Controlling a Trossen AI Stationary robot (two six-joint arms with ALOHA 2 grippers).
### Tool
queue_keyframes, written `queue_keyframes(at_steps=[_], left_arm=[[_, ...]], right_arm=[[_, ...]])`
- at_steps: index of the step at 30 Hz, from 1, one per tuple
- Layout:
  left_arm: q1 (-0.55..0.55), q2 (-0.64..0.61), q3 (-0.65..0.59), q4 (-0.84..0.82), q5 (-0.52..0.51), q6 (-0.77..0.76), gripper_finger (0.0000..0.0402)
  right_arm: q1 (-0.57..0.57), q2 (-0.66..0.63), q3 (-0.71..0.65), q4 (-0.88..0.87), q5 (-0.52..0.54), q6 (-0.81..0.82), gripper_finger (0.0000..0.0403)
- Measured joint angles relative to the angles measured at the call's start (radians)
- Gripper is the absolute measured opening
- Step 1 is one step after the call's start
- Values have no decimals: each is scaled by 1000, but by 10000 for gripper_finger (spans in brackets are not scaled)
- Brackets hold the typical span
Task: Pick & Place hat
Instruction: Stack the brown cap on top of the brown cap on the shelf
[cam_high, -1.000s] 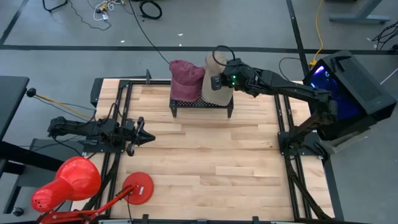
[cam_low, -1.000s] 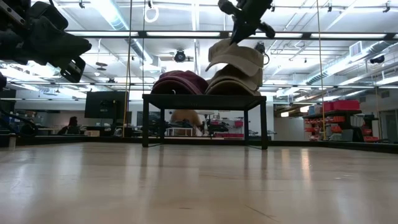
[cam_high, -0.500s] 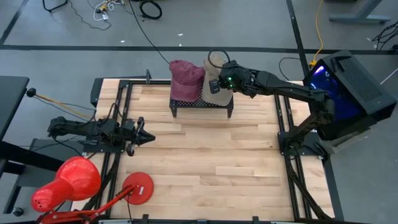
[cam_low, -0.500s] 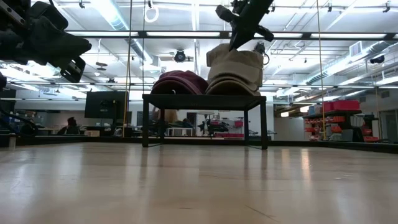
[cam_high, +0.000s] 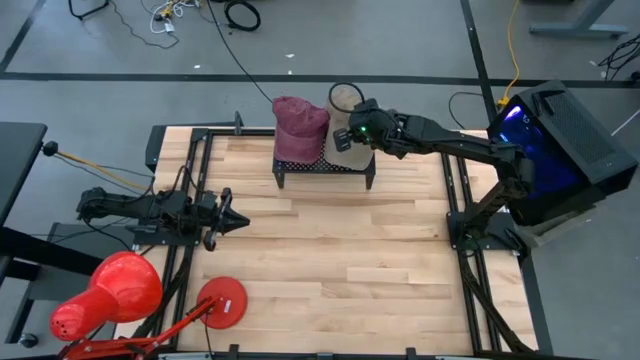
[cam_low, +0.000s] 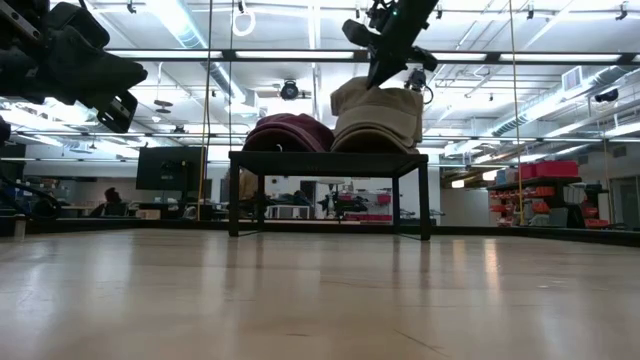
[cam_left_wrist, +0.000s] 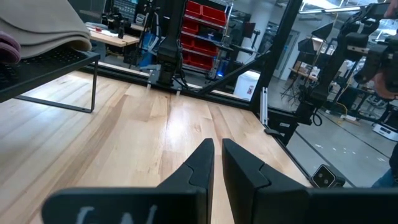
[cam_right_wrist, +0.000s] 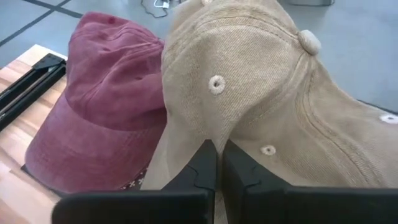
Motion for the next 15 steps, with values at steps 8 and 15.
queue_keyframes(at_steps=[8,15], left_arm=[[0,0,0,0,0,0,39],[0,0,0,0,0,0,39]], right_arm=[[0,0,0,1,19,5,9],[1,0,0,8,55,6,9]])
